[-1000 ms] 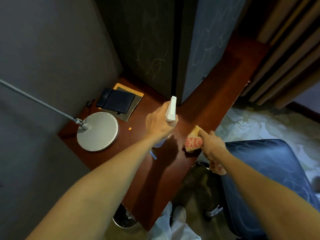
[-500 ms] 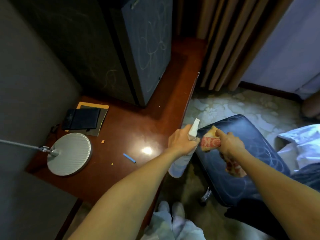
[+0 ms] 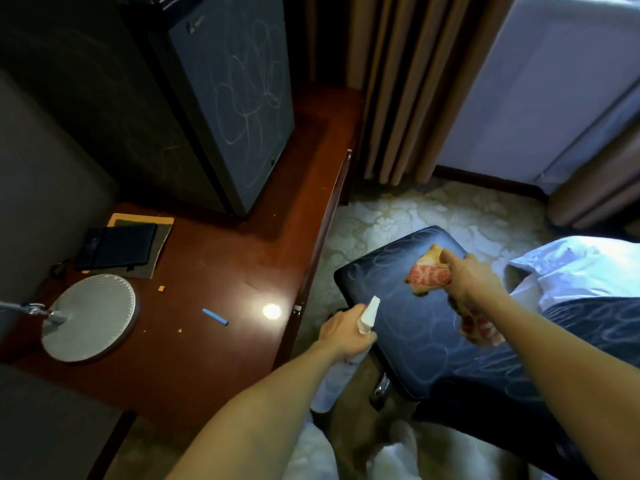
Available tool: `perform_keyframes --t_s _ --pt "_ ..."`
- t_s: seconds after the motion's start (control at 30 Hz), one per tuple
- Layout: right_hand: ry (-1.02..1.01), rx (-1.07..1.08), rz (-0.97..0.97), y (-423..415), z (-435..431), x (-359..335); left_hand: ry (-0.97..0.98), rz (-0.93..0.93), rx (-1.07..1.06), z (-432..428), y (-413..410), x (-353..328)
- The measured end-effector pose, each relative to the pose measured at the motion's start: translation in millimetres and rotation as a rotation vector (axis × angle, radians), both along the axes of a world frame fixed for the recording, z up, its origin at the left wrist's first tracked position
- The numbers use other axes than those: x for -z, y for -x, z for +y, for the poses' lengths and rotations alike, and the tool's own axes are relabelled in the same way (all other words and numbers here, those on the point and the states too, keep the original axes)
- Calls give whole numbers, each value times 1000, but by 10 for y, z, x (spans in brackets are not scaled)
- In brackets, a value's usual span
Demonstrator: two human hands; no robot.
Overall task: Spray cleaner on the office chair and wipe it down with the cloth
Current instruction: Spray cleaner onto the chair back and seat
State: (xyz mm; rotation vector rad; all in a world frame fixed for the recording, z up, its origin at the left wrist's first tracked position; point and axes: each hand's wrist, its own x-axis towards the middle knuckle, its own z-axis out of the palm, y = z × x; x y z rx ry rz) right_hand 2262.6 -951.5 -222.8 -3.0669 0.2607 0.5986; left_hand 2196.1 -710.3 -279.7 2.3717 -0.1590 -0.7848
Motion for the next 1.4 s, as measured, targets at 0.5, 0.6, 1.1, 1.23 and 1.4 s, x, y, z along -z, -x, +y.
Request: perform_keyframes --t_s 0.5,0.6,1.1,1.23,1.4 --pt "16 -361 -13 -335 -1140 -310 -80 7 -253 -1149 500 6" --pt "1 -380 3 -297 -1343 -337 -146 43 -215 -1364 633 68" --pt "14 -318 2 -348 -1830 -411 -202 4 -143 -1723 579 192" --pt "15 -316 4 -355 -1837 -415 -152 74 -138 -1778 556 148" --pt "-2 -318 -22 -387 -1878 -488 -119 79 -34 -1977 380 26"
